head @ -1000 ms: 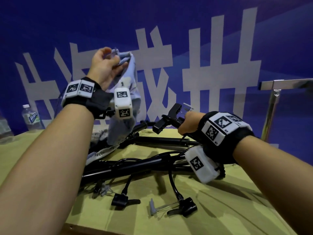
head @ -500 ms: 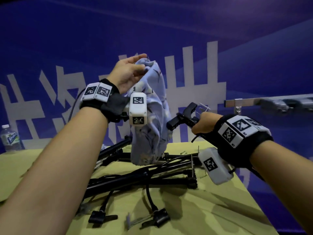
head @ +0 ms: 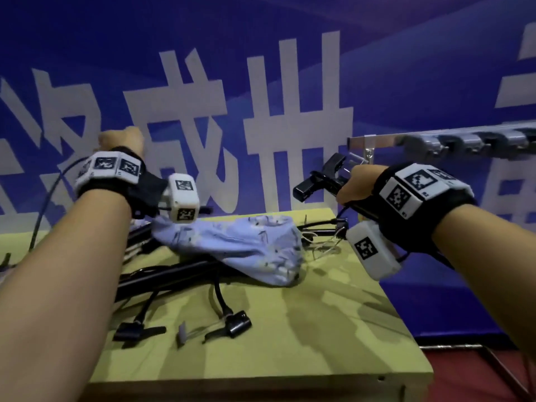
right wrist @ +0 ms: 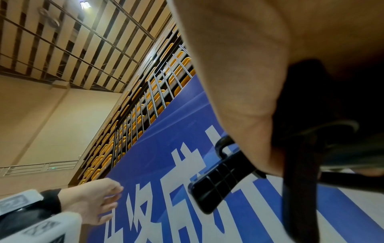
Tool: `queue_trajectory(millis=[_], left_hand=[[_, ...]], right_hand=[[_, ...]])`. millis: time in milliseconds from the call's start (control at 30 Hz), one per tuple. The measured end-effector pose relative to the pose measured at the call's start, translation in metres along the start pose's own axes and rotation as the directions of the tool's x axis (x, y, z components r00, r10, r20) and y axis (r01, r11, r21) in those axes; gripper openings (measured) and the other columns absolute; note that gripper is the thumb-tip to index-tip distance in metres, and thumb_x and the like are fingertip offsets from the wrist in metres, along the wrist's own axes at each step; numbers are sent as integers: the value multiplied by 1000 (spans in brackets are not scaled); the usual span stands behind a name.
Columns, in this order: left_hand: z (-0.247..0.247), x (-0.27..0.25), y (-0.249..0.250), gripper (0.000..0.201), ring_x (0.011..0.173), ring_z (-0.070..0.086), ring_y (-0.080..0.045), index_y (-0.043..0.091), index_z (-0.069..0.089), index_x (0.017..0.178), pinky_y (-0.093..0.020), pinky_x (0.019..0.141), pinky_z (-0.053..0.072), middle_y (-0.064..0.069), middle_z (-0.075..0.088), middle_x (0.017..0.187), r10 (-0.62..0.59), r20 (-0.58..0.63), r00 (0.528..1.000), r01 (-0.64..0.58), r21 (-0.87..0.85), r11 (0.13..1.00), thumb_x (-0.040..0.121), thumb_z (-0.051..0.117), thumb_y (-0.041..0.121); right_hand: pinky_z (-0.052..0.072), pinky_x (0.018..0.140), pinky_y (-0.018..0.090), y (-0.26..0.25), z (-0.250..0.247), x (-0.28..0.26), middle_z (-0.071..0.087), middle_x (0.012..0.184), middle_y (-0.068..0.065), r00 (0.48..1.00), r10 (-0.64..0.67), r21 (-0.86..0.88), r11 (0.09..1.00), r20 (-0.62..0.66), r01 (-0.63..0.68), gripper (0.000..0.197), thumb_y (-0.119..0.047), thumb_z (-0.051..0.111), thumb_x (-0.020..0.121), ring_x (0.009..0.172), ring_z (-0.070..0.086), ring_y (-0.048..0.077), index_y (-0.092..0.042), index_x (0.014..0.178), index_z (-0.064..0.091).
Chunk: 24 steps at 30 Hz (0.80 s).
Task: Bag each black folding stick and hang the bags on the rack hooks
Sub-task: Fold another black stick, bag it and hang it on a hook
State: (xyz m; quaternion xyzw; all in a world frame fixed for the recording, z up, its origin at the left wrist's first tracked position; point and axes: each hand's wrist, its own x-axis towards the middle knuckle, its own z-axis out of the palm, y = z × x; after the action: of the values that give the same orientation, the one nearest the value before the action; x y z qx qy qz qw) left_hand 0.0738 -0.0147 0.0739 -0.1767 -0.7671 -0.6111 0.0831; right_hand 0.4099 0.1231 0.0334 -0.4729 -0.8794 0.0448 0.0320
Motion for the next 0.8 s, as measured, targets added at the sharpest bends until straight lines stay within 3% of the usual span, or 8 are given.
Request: queue_trajectory(millis=[100,200,300,400,467,533,633,800], left_hand=[[28,-60,17,13,84,43,-20,17,48,79,-25,68,41,-11,49,83,140,277,950,-219,277,936,92,45,17],[80,-127,21,19,82,48,-20,7,61,103,-20,54,40,-7,53,100,105,759,643,-566,379,732,94,51,20],[113,-165,18,36,105,52,-21,8,58,125,-23,67,43,-6,55,125,-183,893,411,-720,441,535,95,53,27],[132,-186,8,34,121,49,-22,11,59,125,-26,86,38,-6,54,132,-215,910,354,-781,414,468,94,54,22],[141,-196,-3,35,115,52,-18,14,59,123,-25,88,39,-2,58,122,-186,924,333,-846,380,373,91,58,28],[151,-200,-13,39,107,56,-19,14,62,116,-28,88,44,-1,61,115,-186,924,334,-892,374,255,85,65,38],[158,-201,-20,50,96,54,-19,15,62,113,-29,76,45,-3,60,113,-195,915,352,-923,374,90,76,70,48],[160,-210,-9,34,94,56,-25,7,61,113,-30,77,46,-6,59,96,-192,909,371,-928,366,-63,84,67,23]], right_hand=[[43,65,25,-2,9,2,54,106,12,1000,11,27,1000,23,-12,35,-21,51,94,98,52,23,1,121,52],[44,68,25,-4,20,1,54,104,13,999,-17,18,1000,46,16,25,-20,48,94,99,51,22,-1,109,54],[31,48,16,-5,26,-5,47,93,10,996,-50,-29,998,77,52,13,-19,42,98,91,43,19,-5,98,43],[30,47,15,0,28,-6,42,79,6,993,-61,-75,995,100,68,22,-18,38,100,92,38,17,-8,117,48],[40,60,20,6,30,-8,44,85,4,995,-48,-57,997,88,53,34,-17,40,100,93,37,16,-3,130,46],[38,74,3,12,34,-8,43,82,1,996,-55,-57,997,66,58,35,-16,41,100,88,37,13,-5,132,45],[29,44,-4,15,36,-8,32,66,-2,993,-52,-88,994,109,61,34,-18,42,99,60,35,13,-5,130,44],[34,43,9,16,39,-3,31,67,-3,991,-8,-170,985,131,31,14,-24,41,99,61,37,14,-12,100,35]])
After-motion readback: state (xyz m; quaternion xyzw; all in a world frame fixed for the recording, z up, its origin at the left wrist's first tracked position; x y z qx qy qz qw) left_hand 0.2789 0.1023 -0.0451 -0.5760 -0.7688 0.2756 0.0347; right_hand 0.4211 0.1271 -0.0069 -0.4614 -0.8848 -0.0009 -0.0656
